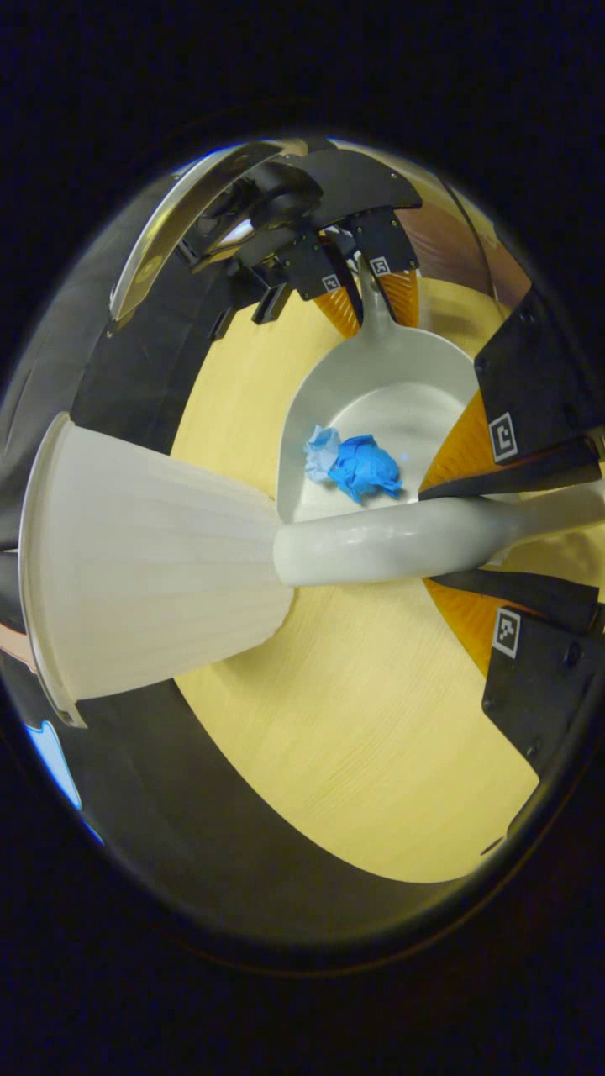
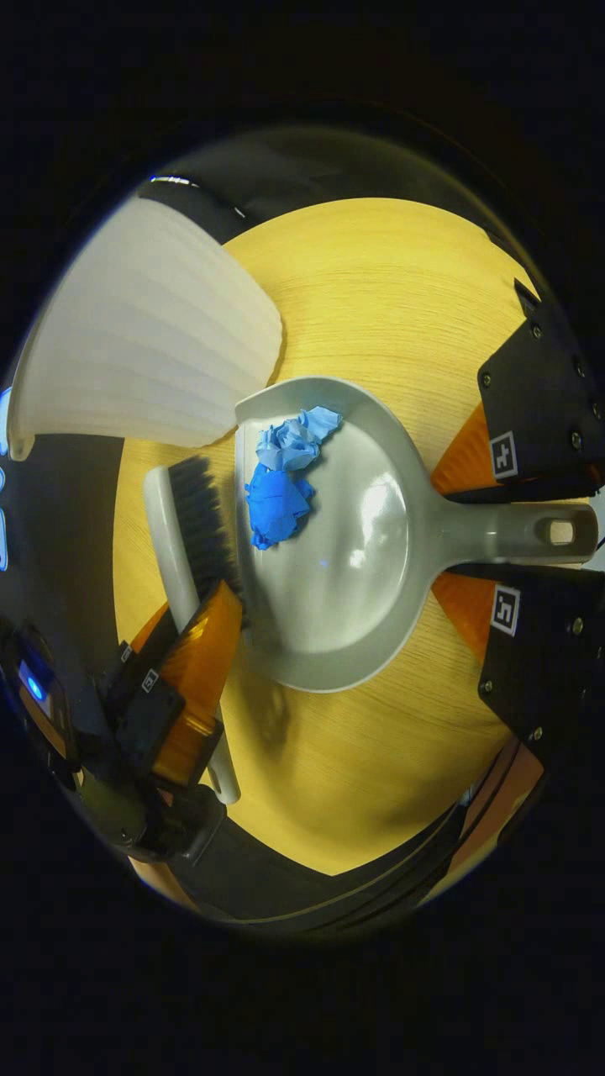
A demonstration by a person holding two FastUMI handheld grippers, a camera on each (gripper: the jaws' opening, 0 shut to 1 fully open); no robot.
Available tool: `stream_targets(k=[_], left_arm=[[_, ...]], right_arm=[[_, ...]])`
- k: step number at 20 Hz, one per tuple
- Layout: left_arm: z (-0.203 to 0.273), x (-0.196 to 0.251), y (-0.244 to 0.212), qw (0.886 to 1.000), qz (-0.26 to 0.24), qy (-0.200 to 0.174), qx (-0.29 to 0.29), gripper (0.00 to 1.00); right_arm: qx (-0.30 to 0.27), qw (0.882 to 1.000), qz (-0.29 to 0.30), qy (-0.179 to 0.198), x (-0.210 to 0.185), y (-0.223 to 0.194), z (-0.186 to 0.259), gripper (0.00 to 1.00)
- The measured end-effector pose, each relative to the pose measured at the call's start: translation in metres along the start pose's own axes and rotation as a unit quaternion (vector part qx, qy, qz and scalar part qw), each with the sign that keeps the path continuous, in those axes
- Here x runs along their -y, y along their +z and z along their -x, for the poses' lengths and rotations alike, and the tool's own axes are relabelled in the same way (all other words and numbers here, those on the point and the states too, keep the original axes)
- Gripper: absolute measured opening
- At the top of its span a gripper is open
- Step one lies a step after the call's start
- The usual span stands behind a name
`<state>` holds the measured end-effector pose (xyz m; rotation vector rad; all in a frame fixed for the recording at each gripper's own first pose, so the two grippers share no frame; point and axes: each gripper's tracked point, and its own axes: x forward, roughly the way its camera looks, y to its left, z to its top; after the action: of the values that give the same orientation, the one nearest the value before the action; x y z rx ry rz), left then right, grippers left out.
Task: Pick up the small broom and dustpan from the desktop, sweep the trash into the dustpan with the broom, and then empty the trash into the garbage bin.
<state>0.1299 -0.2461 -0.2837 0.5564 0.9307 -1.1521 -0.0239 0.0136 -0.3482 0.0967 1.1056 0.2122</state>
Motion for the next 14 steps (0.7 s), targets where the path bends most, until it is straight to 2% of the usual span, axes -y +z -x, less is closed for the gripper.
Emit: stream_targets(k=[9, 14], left_arm=[[0.020, -0.069, -0.025, 0.999, 0.024, 0.027, 0.035, 0.51], [0.018, -0.115, -0.061, 0.997, 0.043, 0.041, 0.047, 0.49]], right_arm=[[-0.009, 0.998, -0.037, -0.042, 0.002, -0.001, -0.021, 0.32], [-0.010, 0.997, -0.060, -0.052, -0.004, 0.005, -0.017, 0.31]])
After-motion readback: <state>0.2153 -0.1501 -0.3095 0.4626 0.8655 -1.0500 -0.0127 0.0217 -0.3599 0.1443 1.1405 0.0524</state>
